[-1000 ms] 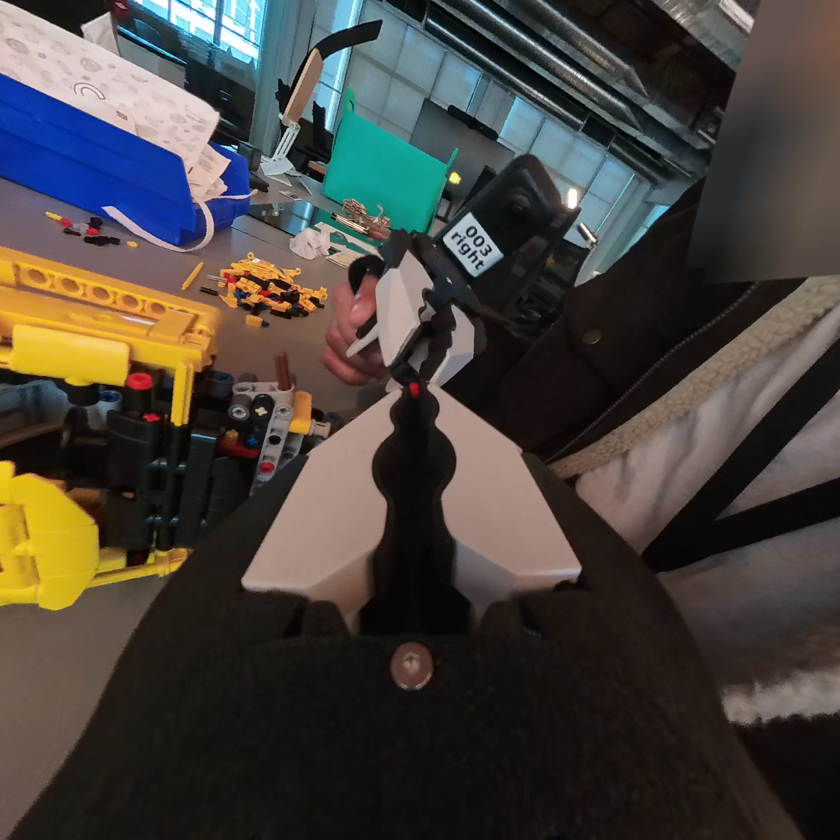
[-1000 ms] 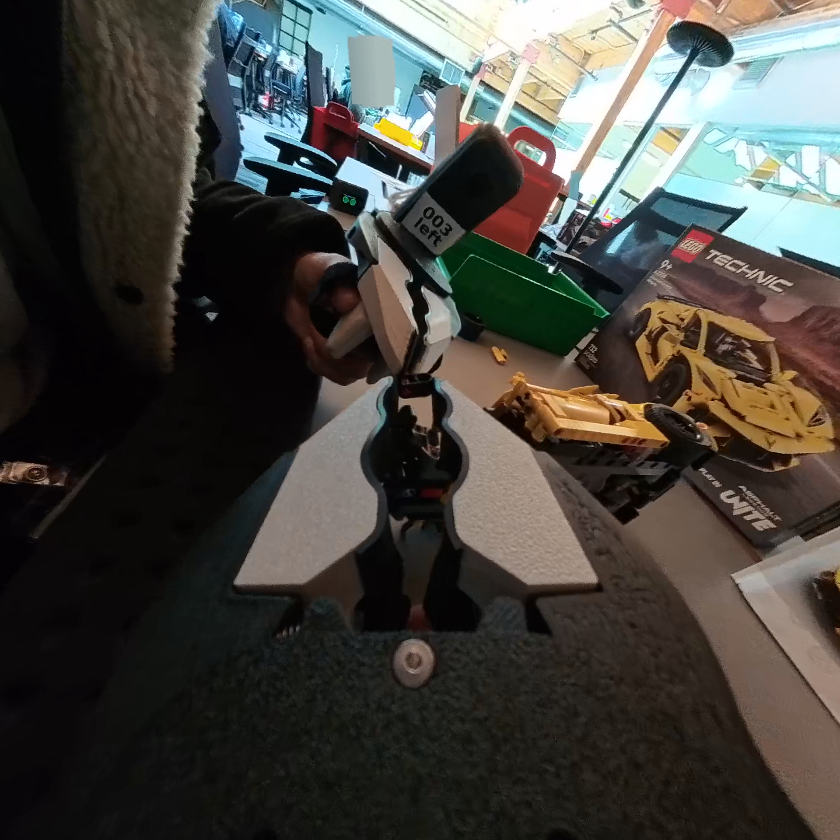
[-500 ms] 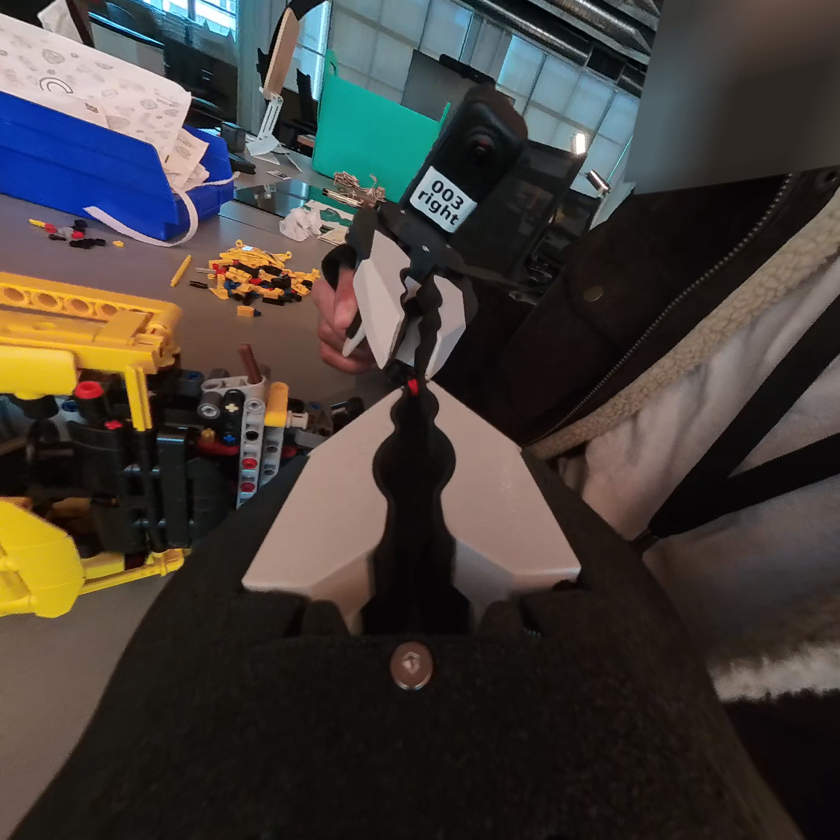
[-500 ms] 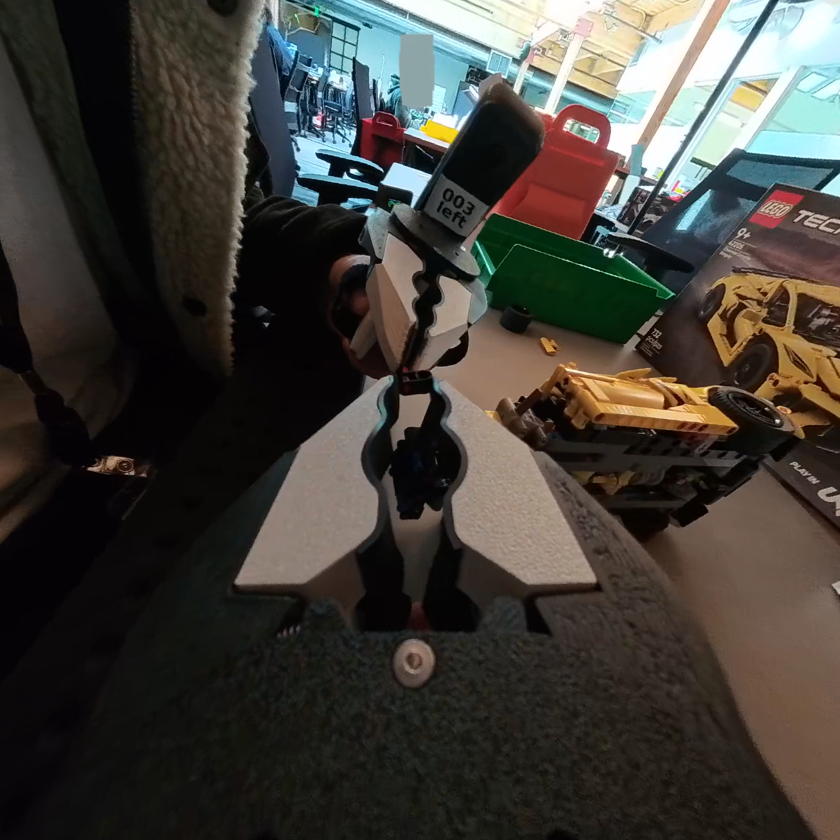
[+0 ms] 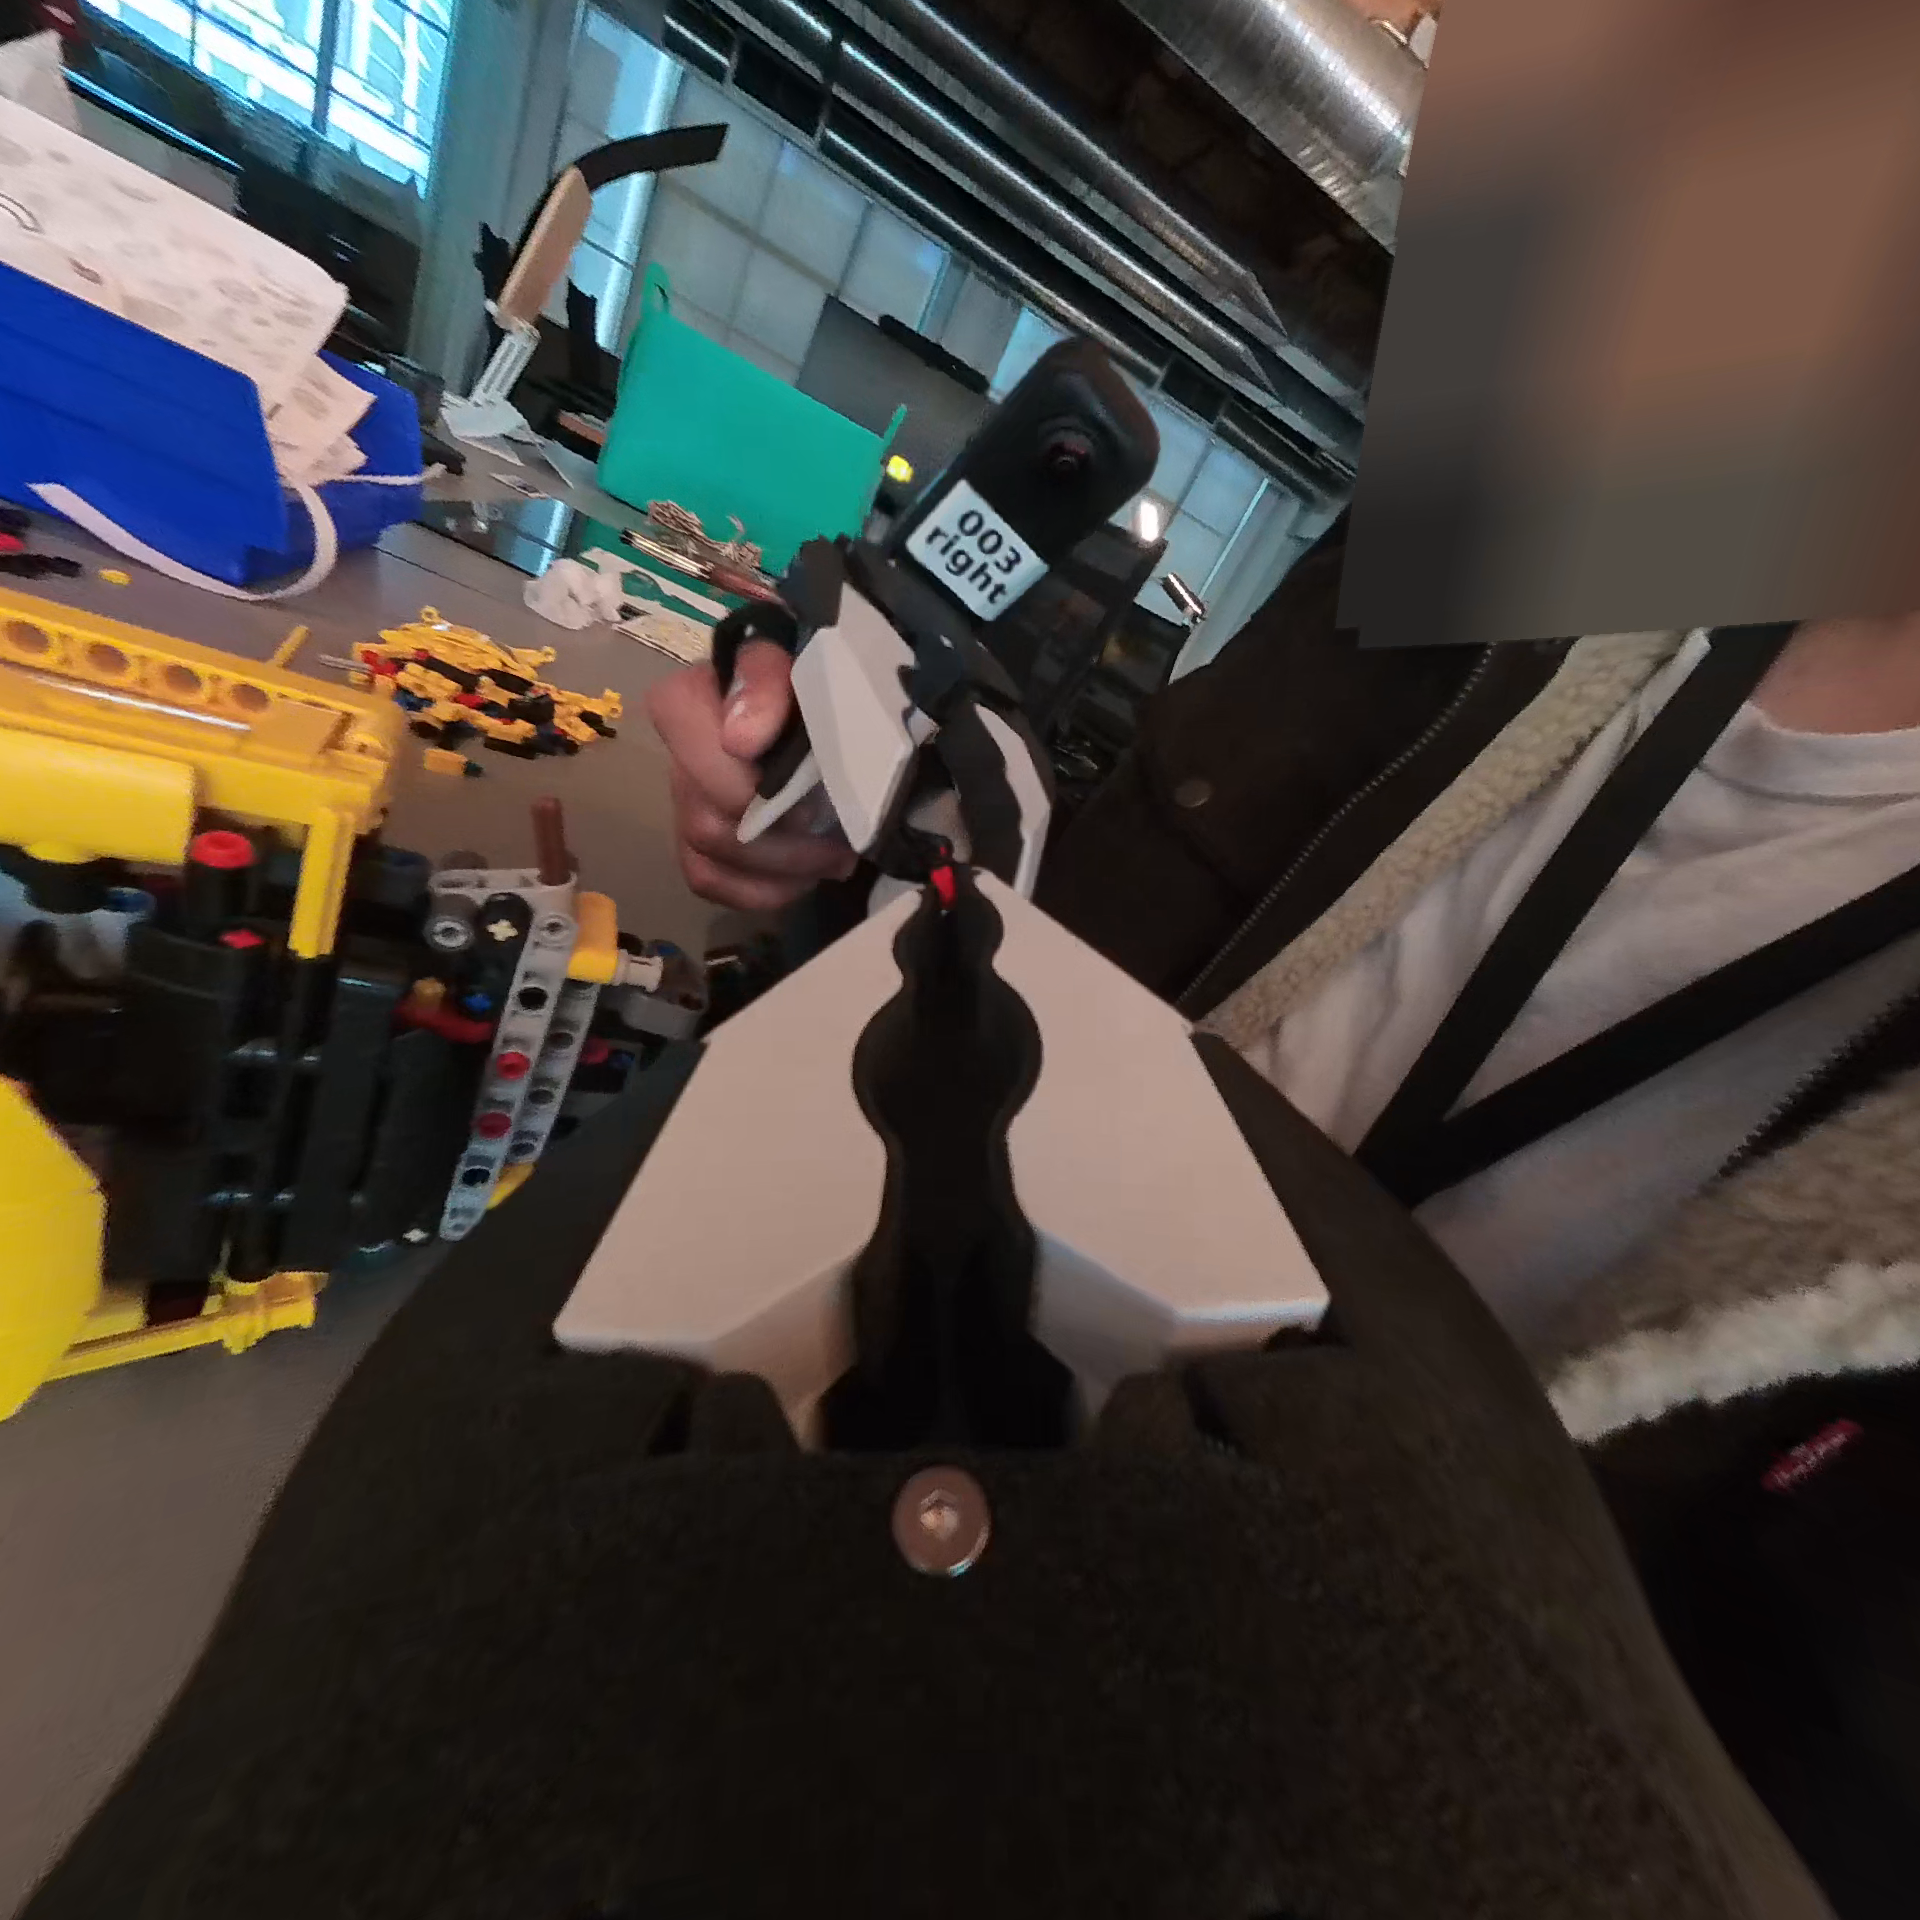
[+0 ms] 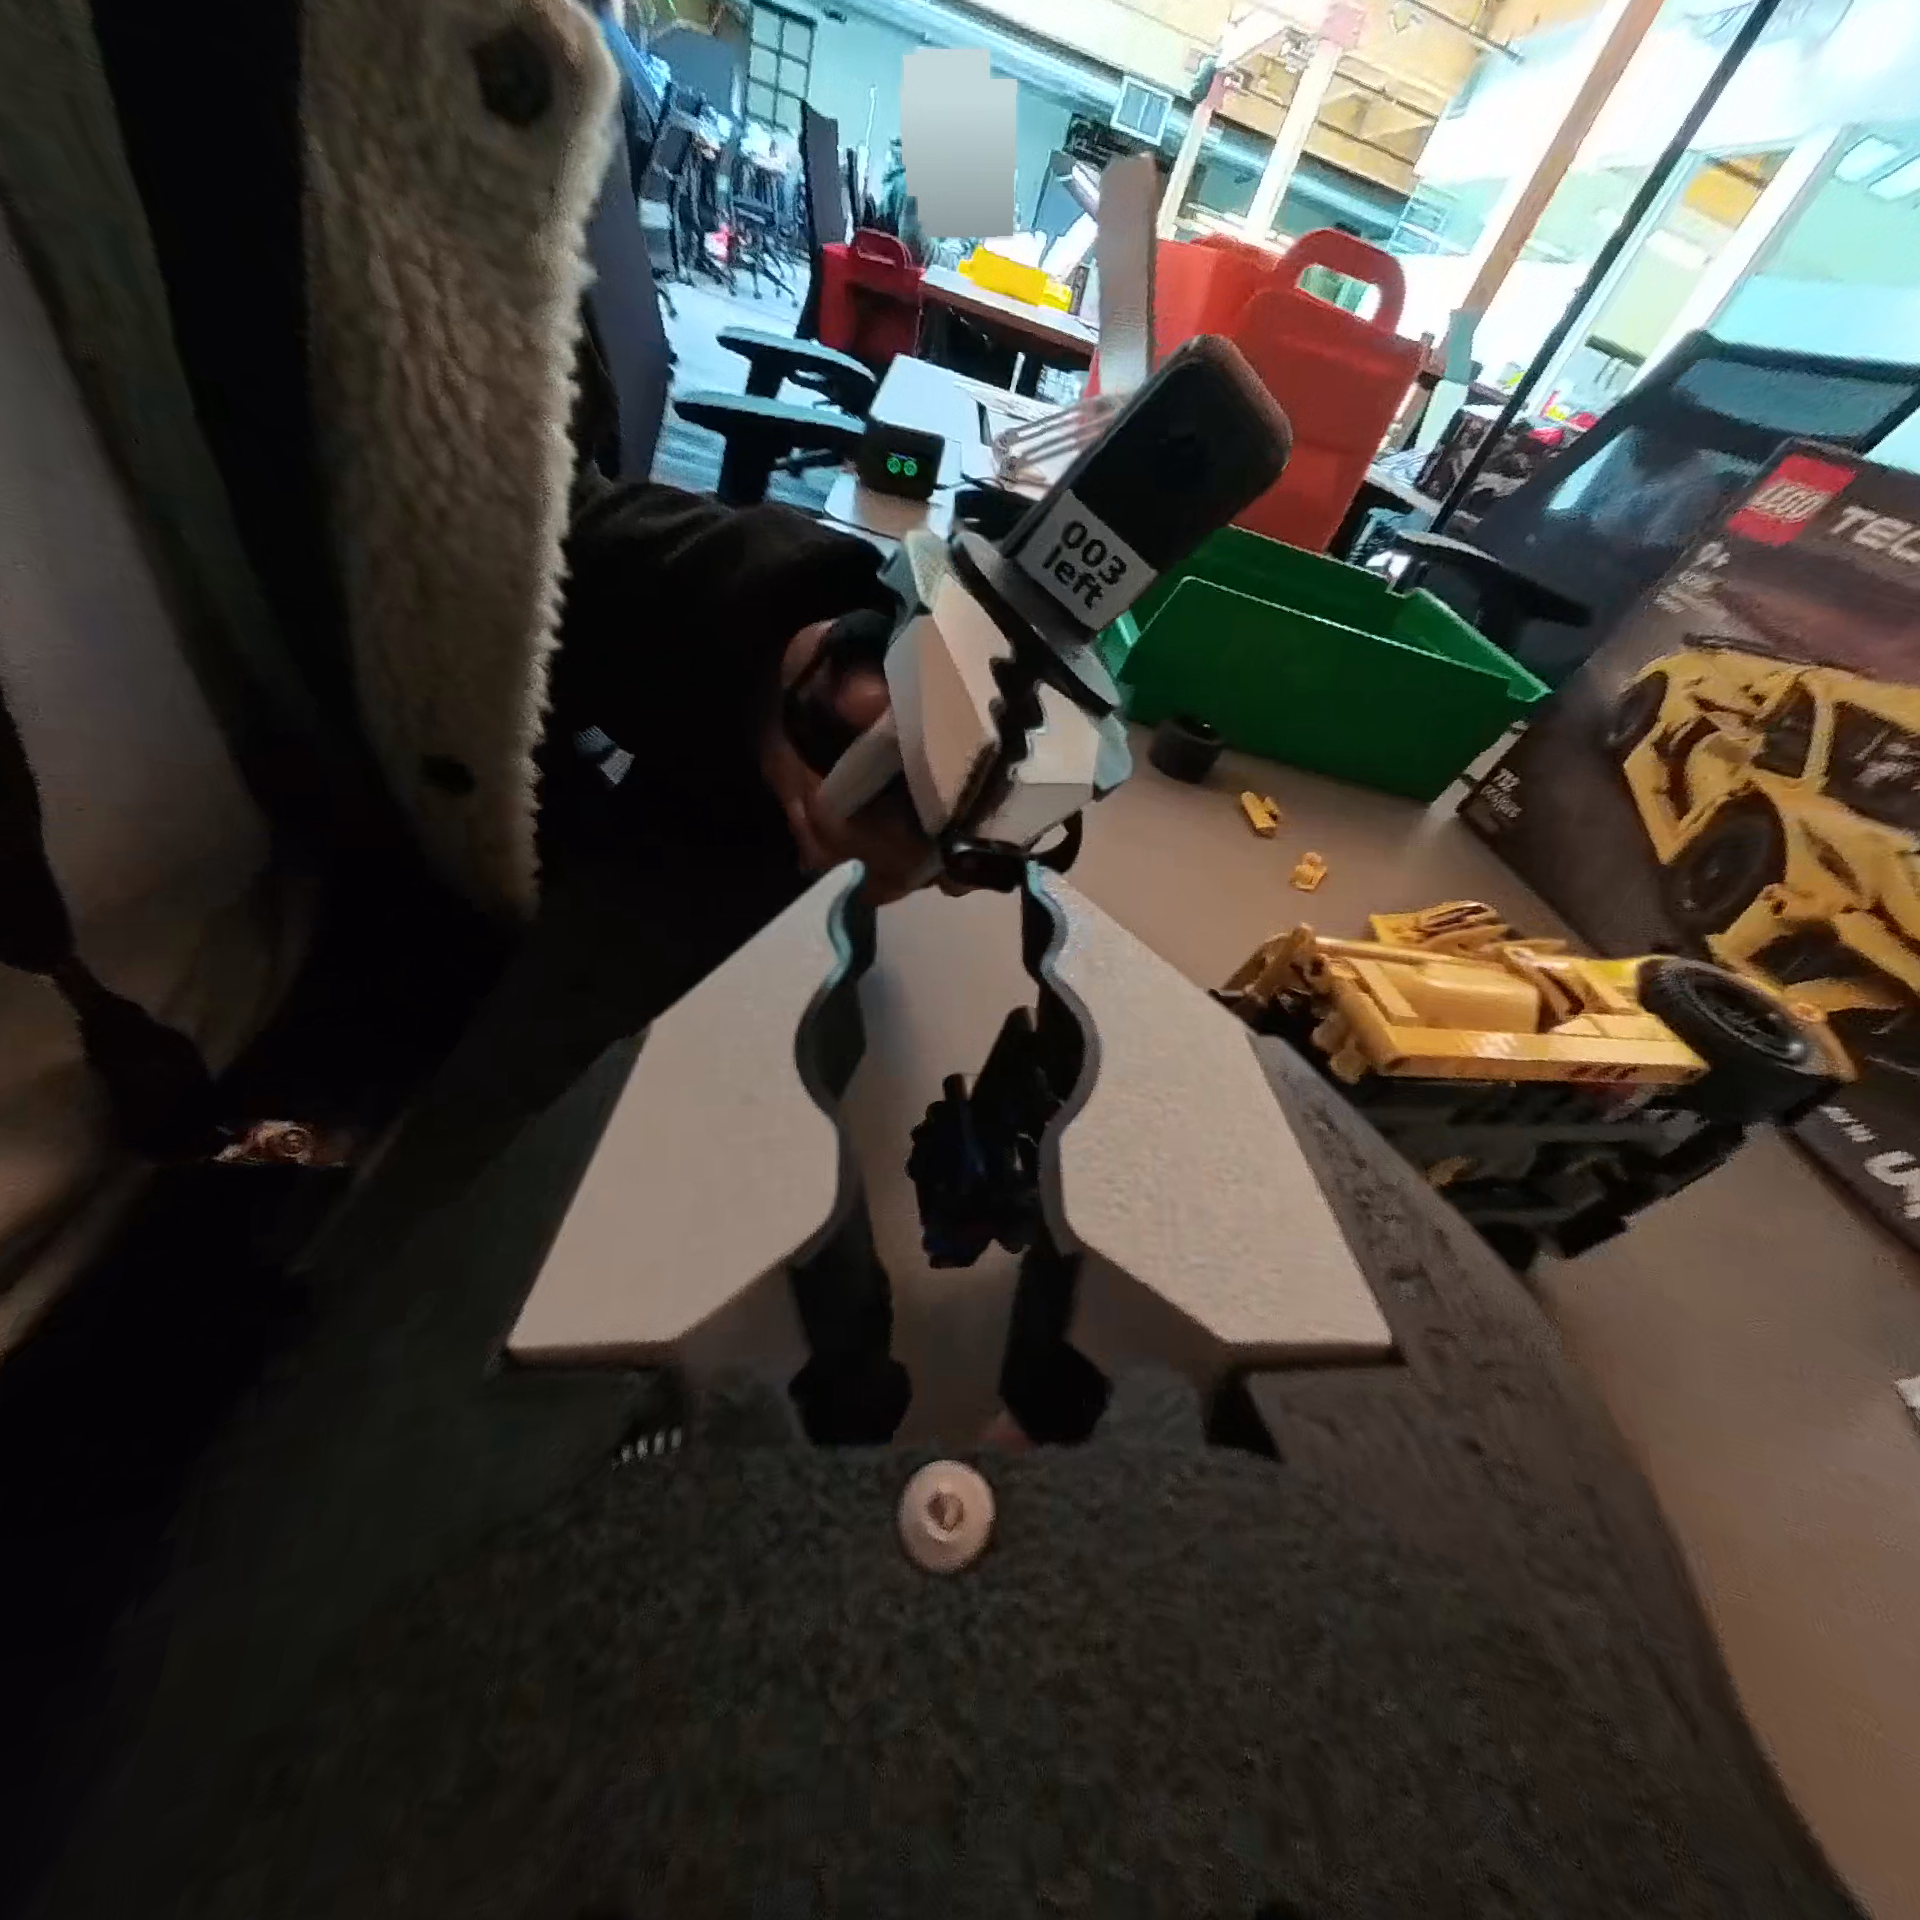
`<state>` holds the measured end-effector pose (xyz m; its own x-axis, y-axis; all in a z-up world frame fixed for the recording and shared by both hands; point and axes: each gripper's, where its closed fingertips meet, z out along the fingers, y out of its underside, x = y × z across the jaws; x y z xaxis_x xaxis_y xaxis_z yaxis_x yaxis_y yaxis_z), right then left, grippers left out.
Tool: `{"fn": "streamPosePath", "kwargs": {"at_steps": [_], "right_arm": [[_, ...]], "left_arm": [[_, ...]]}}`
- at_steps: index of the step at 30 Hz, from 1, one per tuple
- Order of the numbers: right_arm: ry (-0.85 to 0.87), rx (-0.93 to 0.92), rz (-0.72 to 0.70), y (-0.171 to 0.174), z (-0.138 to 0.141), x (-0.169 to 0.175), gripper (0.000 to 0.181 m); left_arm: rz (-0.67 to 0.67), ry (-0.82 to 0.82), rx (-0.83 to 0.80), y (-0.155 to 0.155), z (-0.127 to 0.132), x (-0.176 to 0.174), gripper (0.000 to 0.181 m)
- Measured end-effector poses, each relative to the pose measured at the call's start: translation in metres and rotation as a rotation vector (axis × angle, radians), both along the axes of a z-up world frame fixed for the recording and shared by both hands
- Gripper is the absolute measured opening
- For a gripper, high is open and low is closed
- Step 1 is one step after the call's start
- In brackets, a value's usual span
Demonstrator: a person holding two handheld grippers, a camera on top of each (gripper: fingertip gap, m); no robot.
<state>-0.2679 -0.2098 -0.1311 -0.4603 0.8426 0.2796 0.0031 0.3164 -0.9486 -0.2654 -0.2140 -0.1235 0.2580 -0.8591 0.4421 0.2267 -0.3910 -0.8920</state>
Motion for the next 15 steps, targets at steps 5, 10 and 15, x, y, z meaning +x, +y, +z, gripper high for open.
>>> {"fn": "streamPosePath", "kwargs": {"at_steps": [5, 10, 15], "right_arm": [[-0.003, -0.052, 0.006, 0.0, 0.001, 0.004, 0.025], [-0.052, -0.109, 0.058, -0.007, -0.004, 0.004, 0.02], [-0.108, -0.13, 0.1, -0.011, -0.009, 0.009, 0.015]], "left_arm": [[-0.031, 0.026, 0.023, -0.006, -0.002, 0.006, 0.002], [-0.048, 0.061, 0.047, -0.01, -0.005, 0.012, 0.002], [-0.05, 0.108, 0.075, -0.012, -0.009, 0.017, 0.002]]}}
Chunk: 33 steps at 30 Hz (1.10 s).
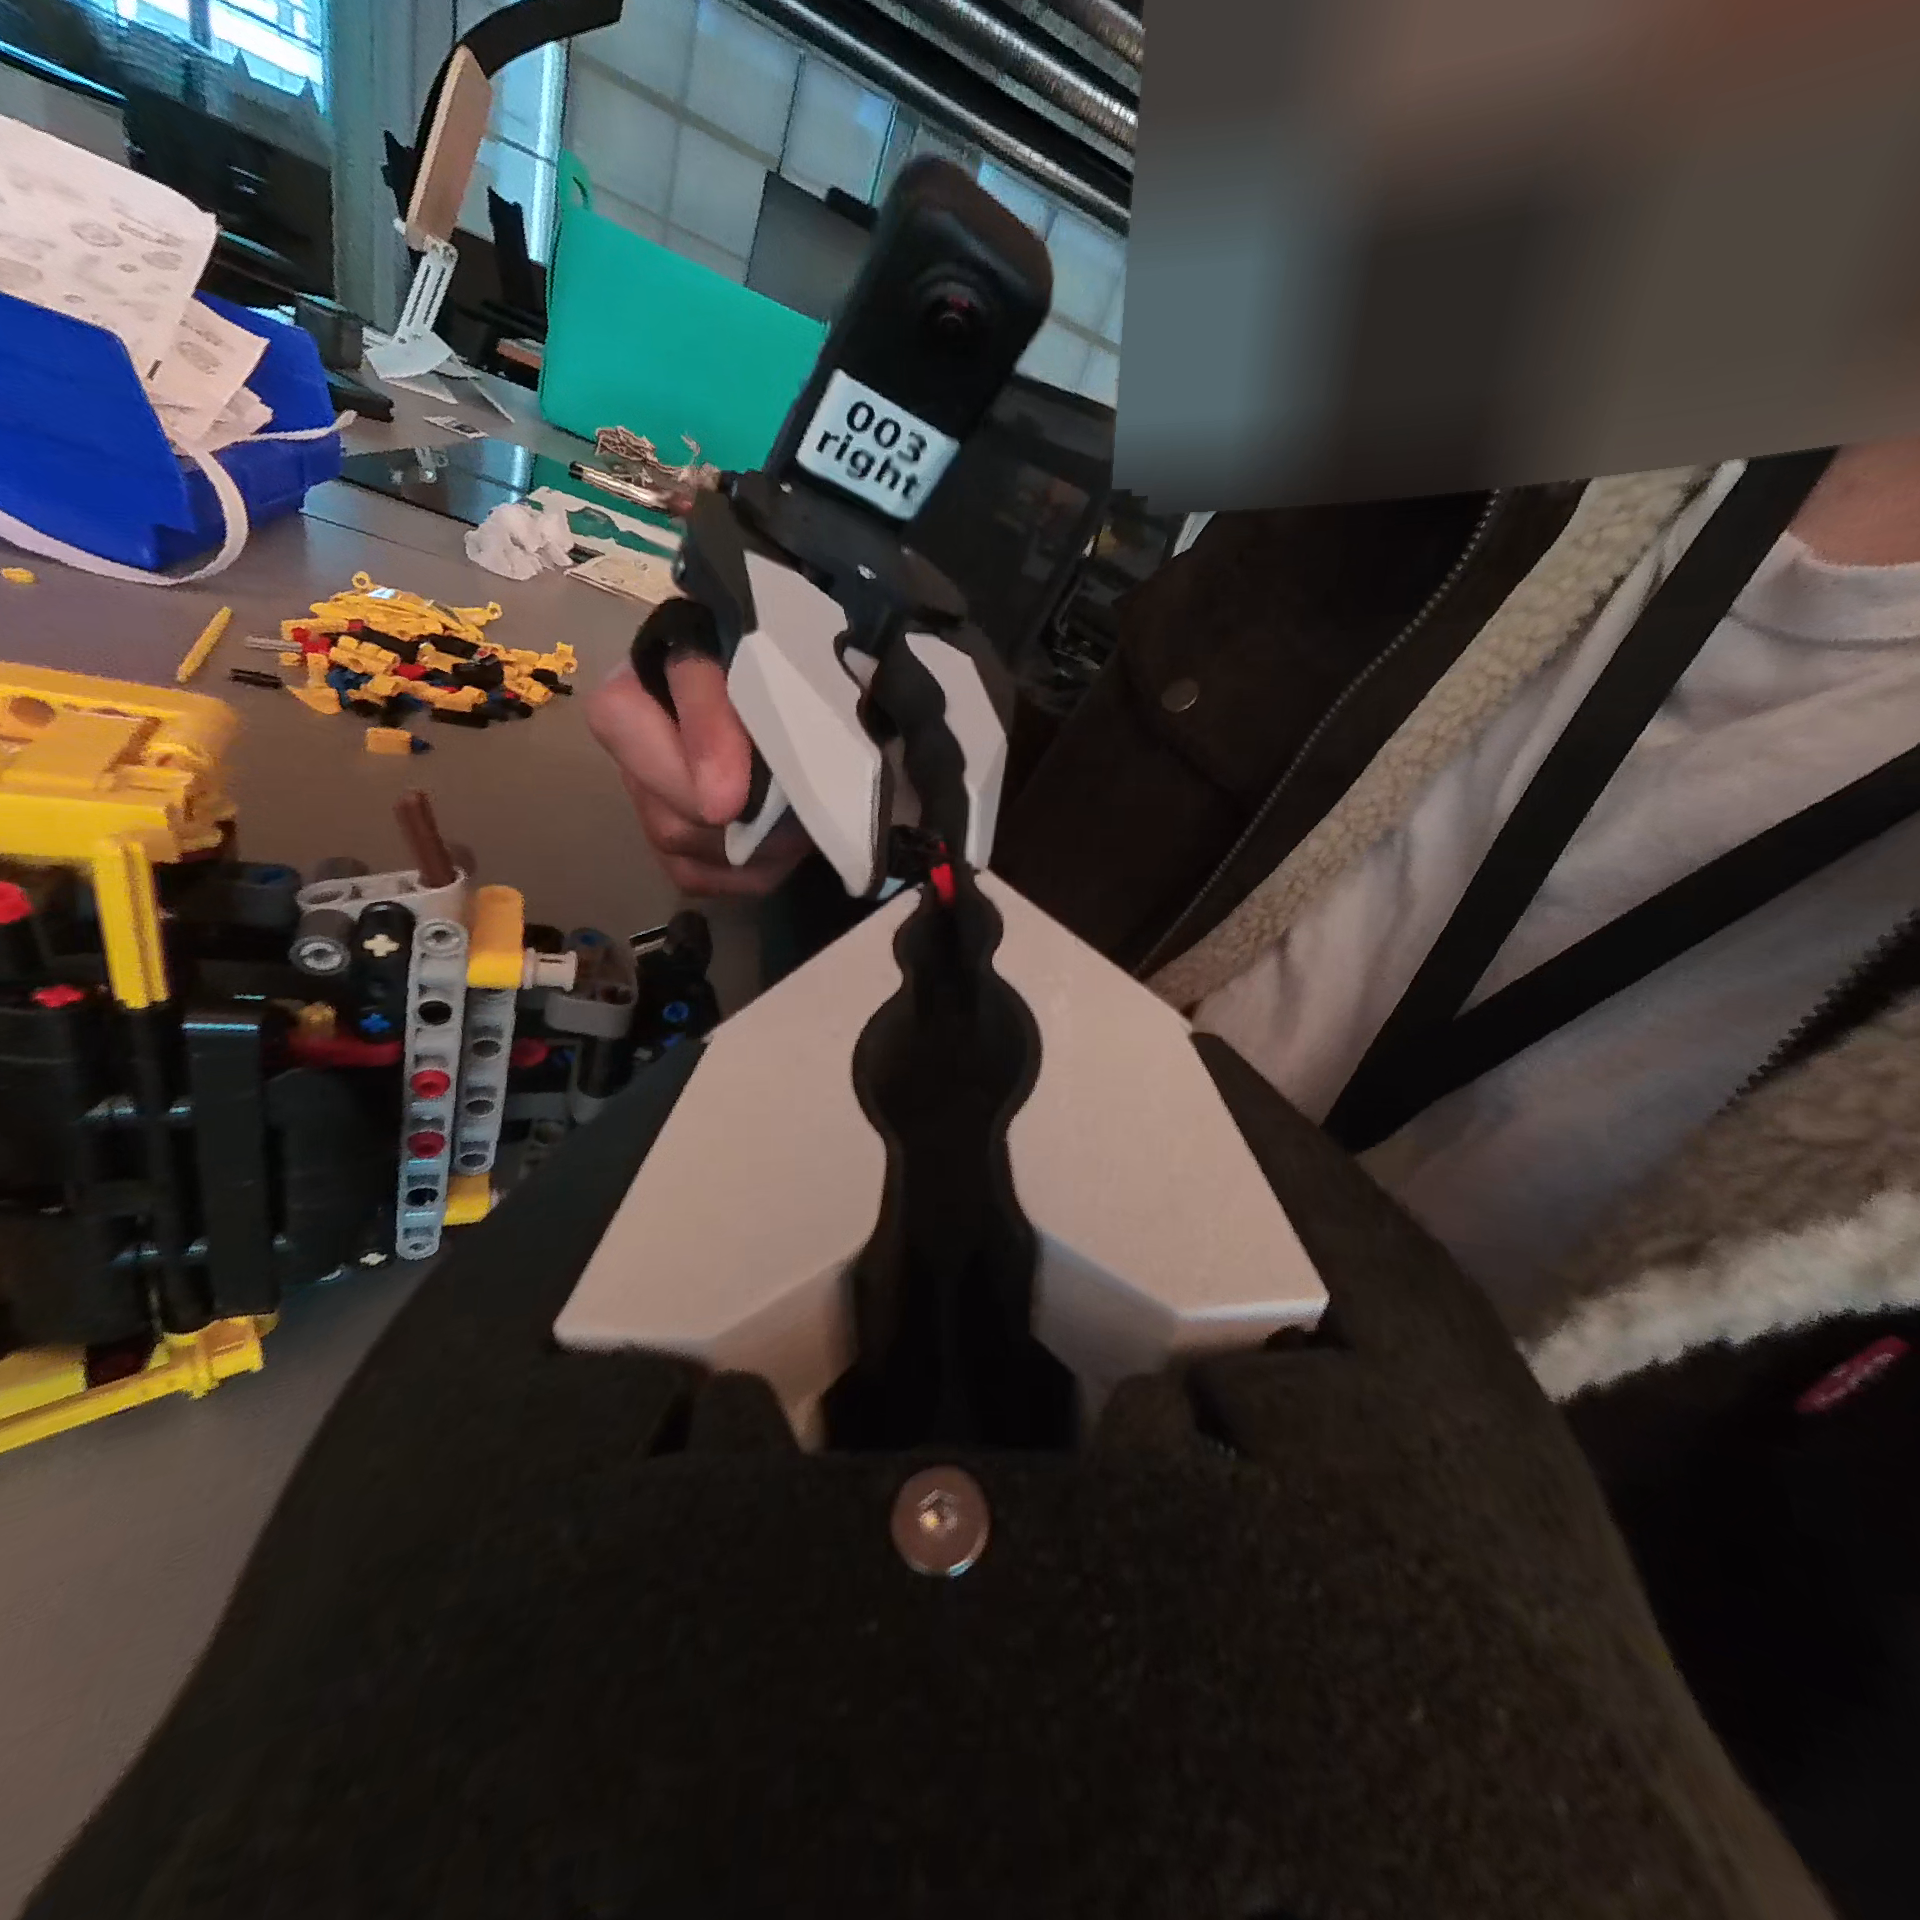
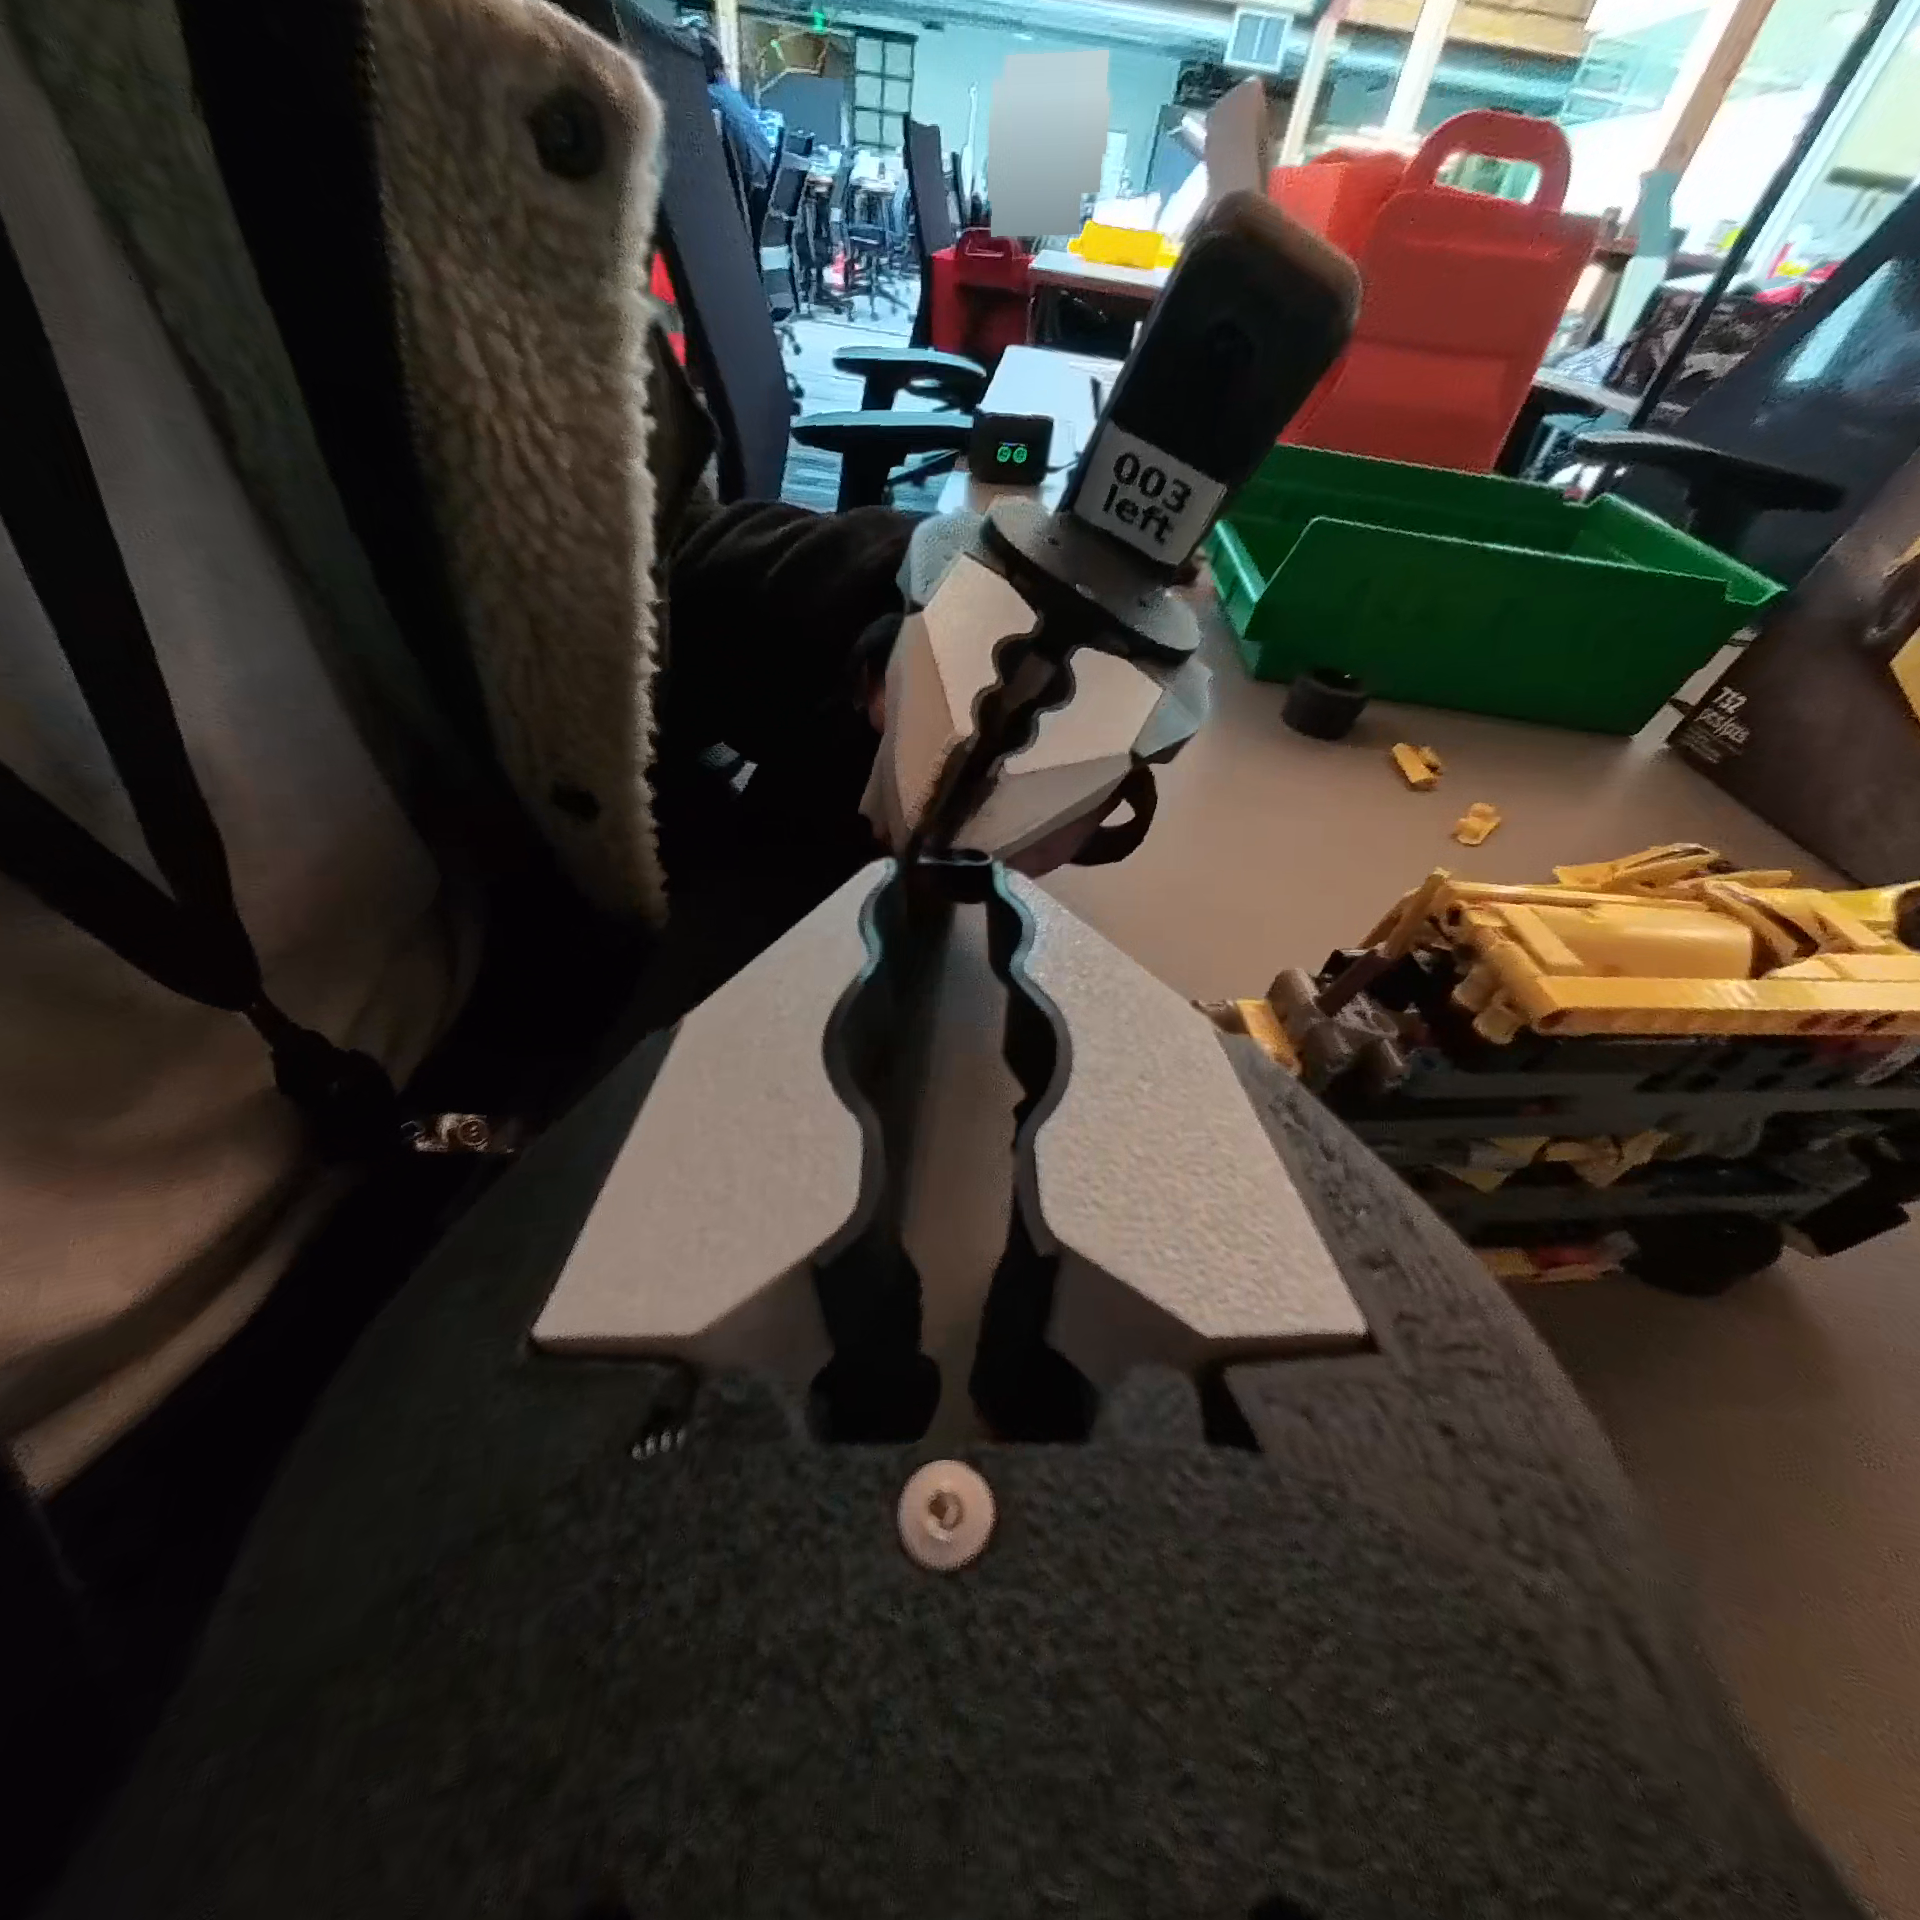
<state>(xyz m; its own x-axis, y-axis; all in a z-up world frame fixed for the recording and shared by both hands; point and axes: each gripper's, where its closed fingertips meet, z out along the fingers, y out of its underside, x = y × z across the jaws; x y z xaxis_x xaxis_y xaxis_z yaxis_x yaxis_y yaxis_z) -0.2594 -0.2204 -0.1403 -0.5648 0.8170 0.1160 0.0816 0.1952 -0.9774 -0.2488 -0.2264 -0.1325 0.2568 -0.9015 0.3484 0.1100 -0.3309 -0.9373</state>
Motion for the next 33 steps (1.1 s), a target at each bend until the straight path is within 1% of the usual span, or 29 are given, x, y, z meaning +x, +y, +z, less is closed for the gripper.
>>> {"fn": "streamPosePath", "kwargs": {"at_steps": [6, 12, 13, 14, 15, 16, 17, 19, 21, 22, 24, 25, 27, 29, 33], "right_arm": [[0.011, 0.023, 0.008, 0.001, -0.003, 0.002, 0.014], [-0.015, -0.005, 0.022, 0.001, -0.007, 0.005, 0.014], [-0.008, -0.019, 0.018, 0.003, -0.004, 0.006, 0.014], [0.048, -0.094, 0.012, 0.012, 0.011, 0.013, 0.014], [0.101, -0.173, -0.013, 0.029, 0.029, 0.024, 0.013], [0.102, -0.157, -0.066, 0.044, 0.03, 0.03, 0.013], [0.067, -0.102, -0.107, 0.052, 0.019, 0.031, 0.013], [0.061, -0.123, -0.087, 0.043, 0.013, 0.026, 0.013], [0.042, -0.022, -0.095, 0.035, 0.002, 0.016, 0.014], [0.053, 0.017, -0.114, 0.036, 0.0, 0.012, 0.014], [0.102, 0.083, -0.135, 0.033, 0.002, 0.008, 0.014], [0.126, 0.12, -0.145, 0.03, 0.002, 0.006, 0.013], [0.145, 0.175, -0.159, 0.026, 0.0, 0.002, 0.014], [0.155, 0.198, -0.175, 0.028, 0.001, 0.001, 0.014], [0.16, 0.175, -0.169, 0.028, 0.003, 0.001, 0.014]], "left_arm": [[0.024, 0.066, 0.064, -0.001, -0.004, 0.002, 0.002], [0.041, 0.112, 0.095, -0.001, -0.008, 0.003, 0.002], [0.037, 0.113, 0.101, -0.002, -0.008, 0.002, 0.001], [0.039, 0.102, 0.103, -0.003, -0.006, -0.004, 0.0], [0.066, 0.082, 0.094, -0.001, -0.004, -0.013, 0.0], [0.094, 0.055, 0.085, 0.002, -0.001, -0.021, 0.0], [0.108, 0.034, 0.08, 0.004, 0.002, -0.025, 0.0], [0.113, 0.044, 0.064, 0.009, -0.001, -0.02, 0.0], [0.126, 0.048, -0.003, 0.019, -0.006, -0.012, 0.0], [0.14, 0.025, -0.025, 0.024, -0.004, -0.01, 0.0], [0.127, -0.026, -0.083, 0.025, -0.001, -0.004, 0.001], [0.125, -0.047, -0.122, 0.027, -0.003, -0.002, 0.007], [0.107, -0.109, -0.182, 0.029, -0.001, 0.0, 0.01], [0.087, -0.144, -0.206, 0.028, 0.0, 0.002, 0.01], [0.076, -0.147, -0.207, 0.027, 0.0, 0.002, 0.007]]}}
